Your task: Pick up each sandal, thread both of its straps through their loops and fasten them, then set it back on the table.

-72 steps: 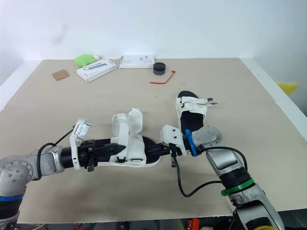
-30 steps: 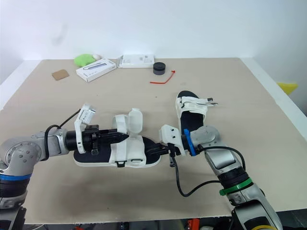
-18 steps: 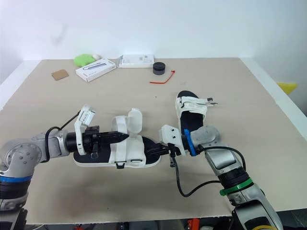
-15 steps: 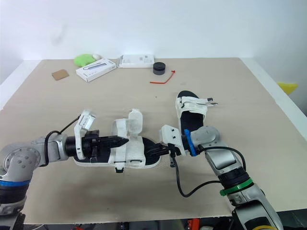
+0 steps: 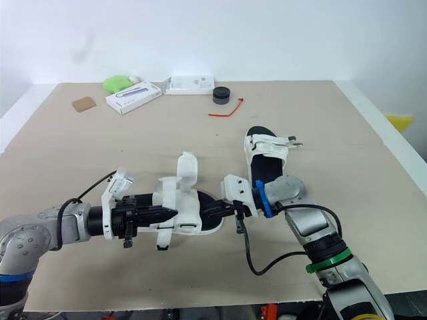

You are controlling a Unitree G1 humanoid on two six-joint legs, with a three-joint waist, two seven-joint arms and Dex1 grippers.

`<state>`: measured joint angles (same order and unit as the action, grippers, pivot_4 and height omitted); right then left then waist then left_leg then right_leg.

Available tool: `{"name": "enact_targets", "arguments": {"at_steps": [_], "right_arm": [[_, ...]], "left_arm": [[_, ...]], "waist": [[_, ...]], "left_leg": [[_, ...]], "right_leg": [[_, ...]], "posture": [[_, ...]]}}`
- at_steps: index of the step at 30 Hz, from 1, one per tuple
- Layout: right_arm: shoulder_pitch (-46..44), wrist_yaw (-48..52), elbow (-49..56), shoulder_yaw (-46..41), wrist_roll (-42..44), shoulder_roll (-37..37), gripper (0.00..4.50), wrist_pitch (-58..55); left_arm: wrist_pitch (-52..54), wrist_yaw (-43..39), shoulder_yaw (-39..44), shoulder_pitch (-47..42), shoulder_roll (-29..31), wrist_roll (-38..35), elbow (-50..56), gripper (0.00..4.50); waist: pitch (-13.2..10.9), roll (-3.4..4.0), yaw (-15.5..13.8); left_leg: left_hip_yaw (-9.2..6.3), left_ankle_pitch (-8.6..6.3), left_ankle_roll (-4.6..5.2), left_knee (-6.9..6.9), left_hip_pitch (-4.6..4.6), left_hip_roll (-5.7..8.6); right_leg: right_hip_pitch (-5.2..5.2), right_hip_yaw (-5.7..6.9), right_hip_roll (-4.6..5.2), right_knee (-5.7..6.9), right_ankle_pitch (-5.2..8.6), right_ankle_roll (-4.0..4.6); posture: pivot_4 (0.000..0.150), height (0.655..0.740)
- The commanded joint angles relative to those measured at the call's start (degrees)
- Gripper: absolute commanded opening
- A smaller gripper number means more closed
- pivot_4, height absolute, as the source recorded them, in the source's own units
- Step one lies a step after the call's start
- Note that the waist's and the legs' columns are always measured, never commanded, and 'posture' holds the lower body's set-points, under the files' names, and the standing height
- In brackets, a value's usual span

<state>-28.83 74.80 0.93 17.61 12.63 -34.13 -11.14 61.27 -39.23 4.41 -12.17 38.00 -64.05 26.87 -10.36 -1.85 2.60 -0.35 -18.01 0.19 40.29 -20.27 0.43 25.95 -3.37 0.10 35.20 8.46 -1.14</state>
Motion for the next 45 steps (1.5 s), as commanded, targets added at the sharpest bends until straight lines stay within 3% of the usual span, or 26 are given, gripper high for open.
{"name": "enact_targets", "arguments": {"at_steps": [1,3,6,13,15,22,26,32,34,38,45], "right_arm": [[-0.49,0.19,1.61,-0.30,0.33,-0.07,0.00,0.26],[-0.62,0.27,1.34,-0.28,0.27,-0.06,0.00,0.39],[-0.93,0.36,0.86,-0.29,0.18,0.02,0.00,0.58],[-1.08,0.38,0.67,-0.03,0.12,0.34,0.00,0.60],[-1.17,0.39,0.58,0.02,0.13,0.41,0.00,0.58],[-1.41,0.55,0.24,0.01,0.22,0.58,0.00,0.67],[-1.49,0.65,0.13,0.05,0.27,0.58,0.00,0.71],[-1.74,0.75,0.02,0.24,0.29,0.75,0.00,0.66],[-1.83,0.79,-0.08,0.23,0.25,0.73,0.00,0.69],[-1.92,0.91,0.01,0.26,0.26,0.65,0.00,0.59],[-1.72,1.11,0.44,0.19,0.33,0.27,0.00,0.47]], "left_arm": [[-0.84,-0.96,0.99,0.08,1.29,-0.49,2.67,0.03],[-1.24,-0.98,1.25,-0.41,1.85,-0.18,2.49,0.03],[-0.52,-2.57,2.59,-1.71,3.05,-3.03,2.59,0.81],[-0.62,-6.63,4.67,-4.82,7.78,-4.63,3.33,3.85],[0.56,-8.75,5.87,-5.70,10.20,-6.12,2.09,4.42],[5.71,-20.86,12.19,-1.41,22.18,-10.39,-3.18,4.42],[4.92,-28.07,13.52,9.09,26.10,-8.76,3.82,4.42],[-0.10,-27.35,11.42,17.65,23.63,-4.27,9.14,4.42],[-4.82,-25.60,8.34,19.47,21.78,2.32,10.19,4.42],[-12.74,-22.56,2.52,19.47,17.16,12.24,9.02,4.42],[-16.91,-20.97,0.09,17.91,13.84,16.83,6.73,4.42]], "waist": [[0.00,0.00,0.00],[0.00,0.00,0.00],[0.00,0.00,0.00],[-0.01,-0.02,0.01],[-0.02,-0.02,0.01],[-0.03,0.01,0.11],[-0.05,0.04,0.13],[-0.05,0.05,0.02],[-0.05,0.03,0.03],[-0.05,0.01,0.01],[-0.05,0.02,-0.01]], "left_leg": [[0.00,0.00,0.00,0.00,0.00,0.00],[0.00,0.00,0.00,0.00,0.00,0.00],[0.01,0.00,0.00,0.00,0.00,0.00],[0.01,0.00,0.00,0.00,0.00,-0.01],[0.00,0.00,0.00,0.00,-0.01,-0.02],[0.04,-0.05,0.06,-0.01,0.02,-0.12],[0.08,-0.15,0.05,-0.04,-0.01,-0.21],[0.02,-0.21,-0.05,-0.06,-0.12,-0.19],[0.05,-0.21,-0.05,-0.05,-0.11,-0.19],[0.09,-0.21,-0.06,-0.05,-0.04,-0.18],[0.10,-0.21,-0.05,-0.05,-0.02,-0.21]], "right_leg": [[0.00,0.00,0.00,0.00,0.00,0.00],[0.00,0.00,0.00,0.00,0.00,0.00],[0.00,0.00,-0.01,0.00,0.00,0.00],[0.01,0.01,-0.03,0.00,0.01,0.01],[0.00,0.03,-0.04,0.00,0.01,0.02],[0.07,0.04,-0.20,0.04,0.11,0.17],[0.20,0.05,-0.21,0.08,0.22,0.25],[0.26,0.08,-0.15,0.10,0.31,0.22],[0.26,0.08,-0.15,0.10,0.30,0.21],[0.20,0.03,-0.17,0.10,0.27,0.21],[0.20,0.04,-0.19,0.09,0.23,0.23]], "posture": [[0.150,0.7400],[0.150,0.7400],[0.150,0.7400],[0.150,0.7400],[0.150,0.7400],[0.150,0.7400],[0.150,0.7400],[0.150,0.7400],[0.150,0.7400],[0.150,0.7400],[0.150,0.7400]]}}
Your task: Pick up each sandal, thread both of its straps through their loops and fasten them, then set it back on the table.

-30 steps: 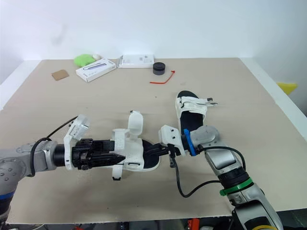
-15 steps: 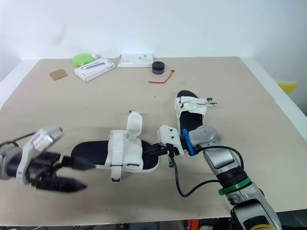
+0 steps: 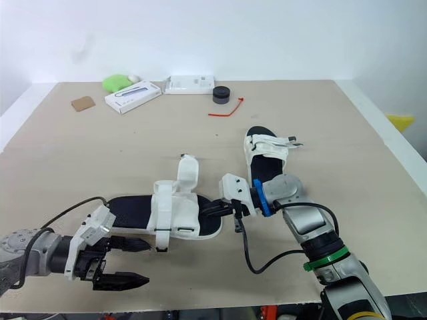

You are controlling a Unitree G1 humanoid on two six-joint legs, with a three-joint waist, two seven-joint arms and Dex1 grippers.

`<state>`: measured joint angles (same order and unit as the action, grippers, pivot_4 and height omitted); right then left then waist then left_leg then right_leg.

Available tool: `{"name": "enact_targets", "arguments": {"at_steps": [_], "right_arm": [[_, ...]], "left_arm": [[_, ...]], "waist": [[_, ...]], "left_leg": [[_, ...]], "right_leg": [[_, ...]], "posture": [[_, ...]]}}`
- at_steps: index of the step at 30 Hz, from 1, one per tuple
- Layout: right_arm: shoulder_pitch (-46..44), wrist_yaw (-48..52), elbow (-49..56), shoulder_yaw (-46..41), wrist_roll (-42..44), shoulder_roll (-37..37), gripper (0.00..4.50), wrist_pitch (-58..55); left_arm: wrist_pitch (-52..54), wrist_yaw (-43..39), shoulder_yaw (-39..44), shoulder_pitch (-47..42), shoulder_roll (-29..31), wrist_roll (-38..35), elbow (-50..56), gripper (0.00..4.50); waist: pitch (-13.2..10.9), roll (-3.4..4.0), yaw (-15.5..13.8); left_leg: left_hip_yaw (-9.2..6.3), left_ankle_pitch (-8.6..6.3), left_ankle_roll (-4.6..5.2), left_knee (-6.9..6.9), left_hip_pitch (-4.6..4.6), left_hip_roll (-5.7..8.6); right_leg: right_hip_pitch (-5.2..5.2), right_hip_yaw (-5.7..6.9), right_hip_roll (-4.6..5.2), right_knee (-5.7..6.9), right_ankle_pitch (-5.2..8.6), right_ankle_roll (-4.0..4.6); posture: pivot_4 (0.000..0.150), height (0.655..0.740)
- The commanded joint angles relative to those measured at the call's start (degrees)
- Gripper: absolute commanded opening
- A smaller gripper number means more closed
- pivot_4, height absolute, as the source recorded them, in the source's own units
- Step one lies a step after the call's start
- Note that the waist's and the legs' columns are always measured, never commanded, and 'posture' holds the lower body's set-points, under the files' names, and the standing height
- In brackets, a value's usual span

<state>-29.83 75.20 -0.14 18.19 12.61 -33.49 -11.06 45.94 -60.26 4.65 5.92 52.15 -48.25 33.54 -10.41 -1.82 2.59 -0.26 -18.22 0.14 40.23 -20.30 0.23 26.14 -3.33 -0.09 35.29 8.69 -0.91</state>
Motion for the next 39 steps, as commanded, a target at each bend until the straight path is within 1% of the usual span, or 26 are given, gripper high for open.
{"name": "enact_targets", "arguments": {"at_steps": [1,9,16,18,19,21,22,24,25,26,27,30,35,39], "right_arm": [[-0.71,0.70,1.53,-0.37,0.31,-0.40,0.00,0.40],[-0.59,0.73,1.86,-0.27,0.33,-0.53,0.00,0.29],[-0.38,0.60,2.39,-0.27,0.40,-0.63,0.00,-0.01],[-0.38,0.58,2.44,-0.29,0.36,-0.66,0.00,0.00],[-0.36,0.57,2.49,-0.27,0.35,-0.66,0.00,-0.01],[-0.35,0.55,2.55,-0.24,0.34,-0.66,0.00,-0.03],[-0.35,0.55,2.56,-0.25,0.35,-0.66,0.00,-0.03],[-0.33,0.51,2.63,-0.22,0.33,-0.64,0.00,-0.05],[-0.33,0.49,2.64,-0.22,0.33,-0.64,0.00,-0.06],[-0.31,0.47,2.69,-0.21,0.32,-0.64,0.00,-0.08],[-0.30,0.47,2.73,-0.21,0.31,-0.66,0.00,-0.09],[-0.18,0.45,2.98,-0.24,0.32,-0.77,0.00,-0.22],[-0.03,0.48,3.25,-0.34,0.46,-1.02,0.00,-0.52],[-0.08,0.54,3.18,-0.26,0.50,-0.97,0.00,-0.61]], "left_arm": [[-2.02,0.41,-0.76,-0.19,-0.96,1.50,0.08,4.42],[-3.82,2.75,-4.99,-2.64,-5.09,4.77,-1.12,4.42],[-3.09,3.34,-7.18,-3.92,-7.31,4.46,-1.51,4.42],[-3.03,3.83,-7.76,-4.53,-8.01,4.89,-2.59,4.04],[-2.97,4.25,-7.99,-4.85,-8.52,5.10,-3.18,3.73],[-2.83,4.56,-8.31,-5.32,-9.23,5.27,-3.80,2.88],[-2.57,4.61,-8.38,-5.47,-9.45,5.01,-3.94,2.25],[-2.28,4.94,-8.59,-5.77,-9.84,4.76,-4.36,1.56],[-2.18,4.91,-8.73,-5.83,-9.91,4.79,-4.53,1.07],[-2.12,4.80,-8.80,-5.80,-9.93,4.86,-4.62,0.36],[-1.98,4.55,-8.86,-5.72,-9.87,4.80,-4.62,0.08],[-1.28,3.71,-8.67,-4.48,-9.17,3.91,-3.61,0.03],[-0.55,2.27,-7.40,0.56,-6.49,1.77,0.44,0.03],[-0.36,2.61,-6.81,3.85,-5.49,0.36,2.98,0.03]], "waist": [[0.00,0.00,0.00],[0.00,-0.01,0.00],[0.00,0.00,0.01],[0.00,0.00,0.00],[0.00,0.00,0.00],[0.00,-0.01,0.02],[0.00,-0.01,0.02],[0.00,-0.01,0.01],[0.00,-0.01,0.01],[0.00,-0.01,0.02],[0.00,-0.01,0.02],[0.01,-0.01,0.01],[0.01,0.00,0.06],[0.01,0.00,0.03]], "left_leg": [[0.00,0.00,0.00,0.00,0.00,0.00],[0.03,-0.02,0.03,0.00,0.00,0.02],[0.03,-0.02,0.03,0.00,0.02,0.01],[0.03,-0.02,0.03,0.00,0.02,0.01],[0.02,-0.01,0.03,0.00,0.02,0.01],[0.03,-0.01,0.03,0.00,0.02,0.01],[0.03,-0.02,0.03,0.01,0.02,0.01],[0.02,-0.02,0.03,0.01,0.02,0.01],[0.01,-0.02,0.03,0.01,0.02,0.01],[0.02,-0.02,0.03,0.00,0.02,0.01],[0.03,-0.02,0.03,0.01,0.02,0.01],[0.01,-0.01,0.03,0.00,0.02,0.01],[0.02,-0.03,0.06,0.00,0.02,-0.01],[0.02,-0.04,0.06,0.00,0.03,0.00]], "right_leg": [[0.00,0.00,0.00,0.00,0.00,0.00],[-0.02,-0.04,0.04,-0.01,-0.03,-0.07],[-0.02,-0.06,0.02,-0.01,-0.04,-0.08],[-0.02,-0.06,0.02,-0.01,-0.04,-0.08],[-0.03,-0.06,0.02,-0.01,-0.04,-0.08],[-0.03,-0.05,0.02,-0.01,-0.04,-0.08],[-0.03,-0.06,0.02,-0.01,-0.04,-0.08],[-0.03,-0.06,0.02,-0.01,-0.04,-0.08],[-0.03,-0.06,0.02,-0.01,-0.04,-0.08],[-0.03,-0.06,0.02,-0.01,-0.04,-0.08],[-0.03,-0.07,0.02,-0.01,-0.04,-0.08],[-0.03,-0.07,0.02,-0.01,-0.04,-0.08],[-0.02,-0.07,0.02,-0.01,-0.02,-0.07],[-0.03,-0.07,0.04,-0.01,-0.02,-0.08]], "posture": [[0.150,0.7400],[0.150,0.7400],[0.150,0.7400],[0.150,0.7400],[0.150,0.7400],[0.150,0.7400],[0.150,0.7400],[0.150,0.7400],[0.150,0.7400],[0.150,0.7400],[0.150,0.7400],[0.150,0.7400],[0.150,0.7400],[0.150,0.7400]]}}
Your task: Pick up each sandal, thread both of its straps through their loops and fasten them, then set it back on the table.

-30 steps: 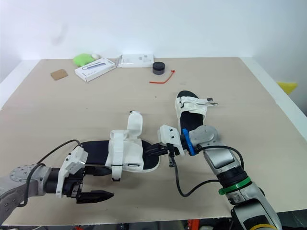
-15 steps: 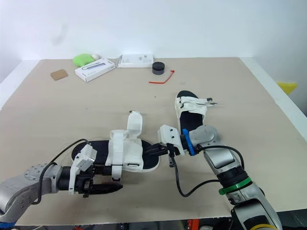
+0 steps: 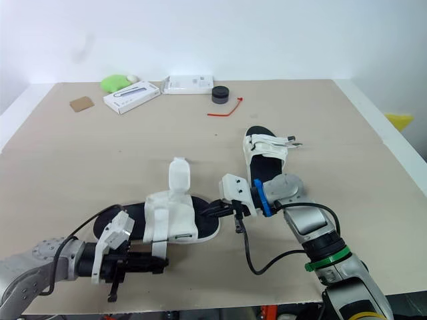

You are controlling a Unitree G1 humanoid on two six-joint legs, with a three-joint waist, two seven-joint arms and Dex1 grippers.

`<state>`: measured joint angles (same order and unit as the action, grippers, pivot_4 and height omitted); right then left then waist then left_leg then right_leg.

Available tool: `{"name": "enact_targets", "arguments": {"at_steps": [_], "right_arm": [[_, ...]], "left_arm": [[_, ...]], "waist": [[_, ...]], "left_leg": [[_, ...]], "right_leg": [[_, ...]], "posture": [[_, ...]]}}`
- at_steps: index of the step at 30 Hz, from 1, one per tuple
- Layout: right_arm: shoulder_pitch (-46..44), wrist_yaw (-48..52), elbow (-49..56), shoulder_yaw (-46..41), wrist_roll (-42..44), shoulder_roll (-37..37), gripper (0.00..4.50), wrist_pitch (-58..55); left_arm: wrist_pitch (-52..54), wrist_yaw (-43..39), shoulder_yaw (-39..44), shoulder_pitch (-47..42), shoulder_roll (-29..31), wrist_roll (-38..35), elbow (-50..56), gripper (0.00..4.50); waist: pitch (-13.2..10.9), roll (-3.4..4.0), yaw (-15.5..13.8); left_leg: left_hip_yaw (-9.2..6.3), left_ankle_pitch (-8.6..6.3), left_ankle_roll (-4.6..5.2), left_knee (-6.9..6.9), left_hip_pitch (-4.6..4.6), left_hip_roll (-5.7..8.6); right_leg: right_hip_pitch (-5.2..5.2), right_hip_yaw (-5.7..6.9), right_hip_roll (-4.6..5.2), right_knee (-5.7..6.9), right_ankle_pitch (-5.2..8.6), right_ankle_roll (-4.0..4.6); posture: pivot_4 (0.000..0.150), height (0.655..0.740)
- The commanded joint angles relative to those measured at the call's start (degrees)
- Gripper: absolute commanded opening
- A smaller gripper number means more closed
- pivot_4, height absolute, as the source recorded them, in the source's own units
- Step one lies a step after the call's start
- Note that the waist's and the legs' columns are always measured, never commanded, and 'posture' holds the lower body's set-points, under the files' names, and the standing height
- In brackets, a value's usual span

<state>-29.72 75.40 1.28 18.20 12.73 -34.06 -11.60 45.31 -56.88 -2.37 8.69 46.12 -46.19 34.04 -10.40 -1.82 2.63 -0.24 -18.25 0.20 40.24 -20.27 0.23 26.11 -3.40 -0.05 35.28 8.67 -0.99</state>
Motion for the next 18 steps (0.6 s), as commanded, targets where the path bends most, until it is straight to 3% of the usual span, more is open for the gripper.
{"name": "enact_targets", "arguments": {"at_steps": [1,11,18], "right_arm": [[-0.30,0.40,1.60,-0.24,0.36,-0.31,0.00,-0.01],[-0.81,0.67,0.91,-0.06,0.25,0.32,0.00,0.13],[-0.93,0.55,0.77,-0.18,0.28,0.43,0.00,0.09]], "left_arm": [[0.11,-0.47,0.33,1.28,0.53,-1.50,2.51,0.03],[-7.35,1.82,-0.19,-1.65,-3.61,5.88,-4.33,0.03],[-12.51,-2.07,-2.78,-7.34,-3.53,11.32,-10.25,0.03]], "waist": [[0.00,0.00,-0.01],[0.00,0.00,-0.06],[0.00,0.00,-0.06]], "left_leg": [[0.00,0.00,0.00,0.00,0.01,0.01],[0.00,0.01,0.00,0.00,0.08,0.01],[0.02,0.02,0.01,0.01,0.11,0.01]], "right_leg": [[-0.01,0.00,0.00,0.00,0.00,-0.01],[-0.08,0.01,-0.02,0.00,-0.03,0.02],[-0.11,0.02,-0.05,0.00,-0.07,0.04]], "posture": [[0.150,0.7400],[0.150,0.7400],[0.150,0.7400]]}}
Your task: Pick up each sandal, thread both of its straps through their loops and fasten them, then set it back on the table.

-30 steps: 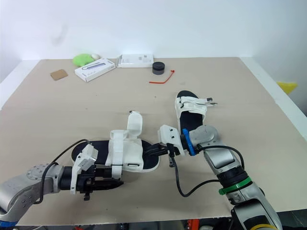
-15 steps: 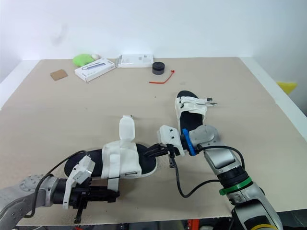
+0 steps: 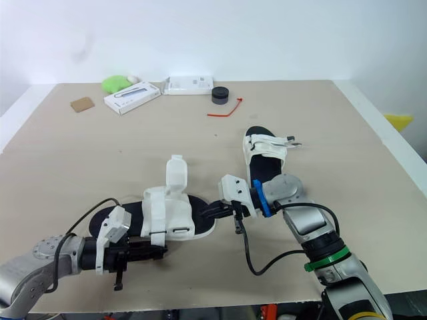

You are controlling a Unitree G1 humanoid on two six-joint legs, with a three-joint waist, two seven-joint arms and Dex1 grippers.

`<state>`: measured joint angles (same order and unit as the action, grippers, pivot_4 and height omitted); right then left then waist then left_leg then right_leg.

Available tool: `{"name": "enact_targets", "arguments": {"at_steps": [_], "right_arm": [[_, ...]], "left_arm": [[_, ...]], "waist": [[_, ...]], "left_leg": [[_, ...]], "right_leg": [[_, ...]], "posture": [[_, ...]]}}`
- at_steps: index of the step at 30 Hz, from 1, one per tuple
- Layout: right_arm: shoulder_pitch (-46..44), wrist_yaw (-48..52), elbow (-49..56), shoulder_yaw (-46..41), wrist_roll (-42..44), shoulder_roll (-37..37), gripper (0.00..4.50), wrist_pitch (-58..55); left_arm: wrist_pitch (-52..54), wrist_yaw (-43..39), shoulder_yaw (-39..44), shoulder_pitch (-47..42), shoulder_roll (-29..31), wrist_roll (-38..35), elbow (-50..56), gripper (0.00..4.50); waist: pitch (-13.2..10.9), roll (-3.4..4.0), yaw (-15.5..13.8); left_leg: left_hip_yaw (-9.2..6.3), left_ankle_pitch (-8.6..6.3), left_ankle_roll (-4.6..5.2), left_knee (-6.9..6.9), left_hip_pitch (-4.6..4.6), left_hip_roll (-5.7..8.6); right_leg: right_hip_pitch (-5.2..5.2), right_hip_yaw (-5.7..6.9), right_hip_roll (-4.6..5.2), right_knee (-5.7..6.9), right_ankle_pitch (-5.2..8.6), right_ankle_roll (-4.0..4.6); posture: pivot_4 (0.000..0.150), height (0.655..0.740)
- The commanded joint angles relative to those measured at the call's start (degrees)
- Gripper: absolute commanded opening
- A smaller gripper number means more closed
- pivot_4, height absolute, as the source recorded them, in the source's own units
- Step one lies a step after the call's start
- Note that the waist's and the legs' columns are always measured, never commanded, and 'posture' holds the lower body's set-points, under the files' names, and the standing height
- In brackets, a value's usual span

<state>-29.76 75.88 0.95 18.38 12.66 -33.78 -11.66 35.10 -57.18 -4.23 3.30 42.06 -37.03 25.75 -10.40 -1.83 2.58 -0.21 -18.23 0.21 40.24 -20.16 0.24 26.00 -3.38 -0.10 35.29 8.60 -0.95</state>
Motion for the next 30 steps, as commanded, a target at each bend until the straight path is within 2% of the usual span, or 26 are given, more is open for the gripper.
{"name": "enact_targets", "arguments": {"at_steps": [1,10,21,25,30], "right_arm": [[-1.11,-0.07,1.05,-0.53,0.56,0.35,0.00,-0.12],[-2.35,-0.58,1.15,-1.03,1.20,1.37,0.00,-1.57],[-1.74,-1.73,2.17,-1.37,1.31,1.38,0.00,-2.21],[-2.03,-2.89,2.18,-1.74,1.26,1.75,0.00,-2.53],[-1.93,-3.77,2.65,-1.56,1.05,1.71,0.00,-2.72]], "left_arm": [[-3.46,-3.07,-1.81,-3.63,0.49,3.24,-3.38,0.03],[-8.91,-12.33,-9.16,-18.18,-1.80,9.22,-12.54,0.03],[-12.68,-21.02,-12.78,-32.81,-5.65,13.94,-23.42,0.03],[-8.95,-22.34,-12.19,-33.52,-5.62,12.10,-22.14,0.03],[-4.23,-20.25,-10.91,-28.14,-4.45,10.22,-16.29,0.03]], "waist": [[0.00,0.00,-0.01],[0.00,-0.01,-0.04],[0.01,-0.02,-0.05],[0.01,-0.02,-0.02],[0.01,-0.02,0.07]], "left_leg": [[-0.01,0.00,0.00,0.00,0.00,-0.01],[0.04,0.01,0.01,0.04,-0.06,0.02],[0.03,-0.01,0.02,0.06,-0.14,0.07],[0.03,-0.01,0.03,0.06,-0.16,0.08],[-0.01,-0.07,0.13,0.06,-0.14,0.04]], "right_leg": [[0.00,0.00,0.00,0.00,0.00,0.00],[-0.01,-0.01,0.01,-0.02,-0.03,-0.03],[-0.01,-0.02,0.01,-0.03,-0.04,-0.05],[0.00,-0.03,0.02,-0.02,-0.04,-0.04],[0.04,-0.15,0.00,-0.01,-0.03,-0.05]], "posture": [[0.150,0.7400],[0.150,0.7400],[0.150,0.7400],[0.150,0.7400],[0.150,0.7400]]}}
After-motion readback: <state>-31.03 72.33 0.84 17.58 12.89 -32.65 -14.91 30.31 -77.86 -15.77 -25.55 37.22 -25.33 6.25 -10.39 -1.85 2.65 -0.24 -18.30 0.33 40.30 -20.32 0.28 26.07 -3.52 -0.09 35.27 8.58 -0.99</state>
